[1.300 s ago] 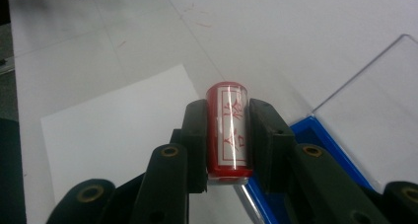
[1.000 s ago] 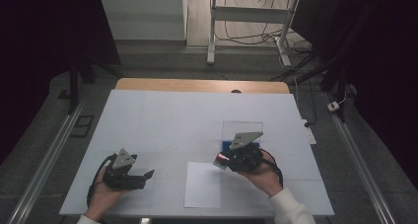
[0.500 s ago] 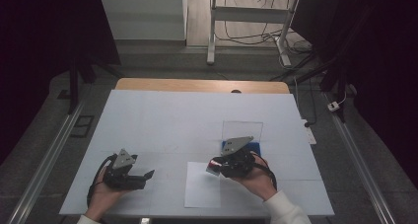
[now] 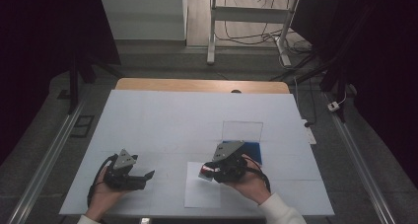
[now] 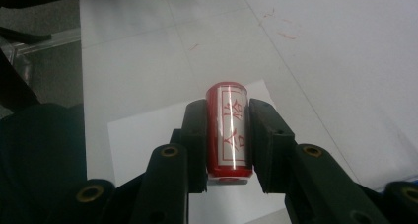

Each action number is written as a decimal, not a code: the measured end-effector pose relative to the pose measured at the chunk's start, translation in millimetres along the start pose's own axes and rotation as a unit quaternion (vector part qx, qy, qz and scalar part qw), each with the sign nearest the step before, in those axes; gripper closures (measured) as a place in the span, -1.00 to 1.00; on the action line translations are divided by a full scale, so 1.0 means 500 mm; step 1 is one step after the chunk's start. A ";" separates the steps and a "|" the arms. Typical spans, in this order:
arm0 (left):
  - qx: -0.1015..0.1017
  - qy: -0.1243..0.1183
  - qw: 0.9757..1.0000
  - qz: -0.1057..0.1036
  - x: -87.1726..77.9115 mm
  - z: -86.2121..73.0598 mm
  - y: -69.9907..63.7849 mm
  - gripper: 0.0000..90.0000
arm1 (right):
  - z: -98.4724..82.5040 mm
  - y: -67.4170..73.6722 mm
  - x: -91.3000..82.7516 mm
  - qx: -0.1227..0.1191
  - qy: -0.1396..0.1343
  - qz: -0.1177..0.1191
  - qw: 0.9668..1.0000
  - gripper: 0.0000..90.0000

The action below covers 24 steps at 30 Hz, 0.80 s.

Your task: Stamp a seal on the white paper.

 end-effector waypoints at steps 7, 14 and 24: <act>0.003 0.000 1.000 -0.001 0.001 0.000 -0.001 -0.62 | -0.006 0.003 0.019 0.000 0.013 0.002 1.000 0.54; 0.002 0.000 1.000 -0.001 0.000 0.000 -0.001 -0.62 | -0.007 0.008 0.035 -0.005 0.024 0.005 1.000 0.54; 0.003 0.000 1.000 -0.001 0.000 0.000 0.000 -0.62 | -0.013 0.009 0.050 -0.010 0.040 0.001 0.999 0.54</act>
Point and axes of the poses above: each handheld gripper's, and its own axes: x roughly forward along the jaws, z roughly out of its top, y roughly to its left, the point moved 9 cm from there along x, roughly forward along the jaws, and after that the axes turned 15 degrees about z, right-handed, at the moved point
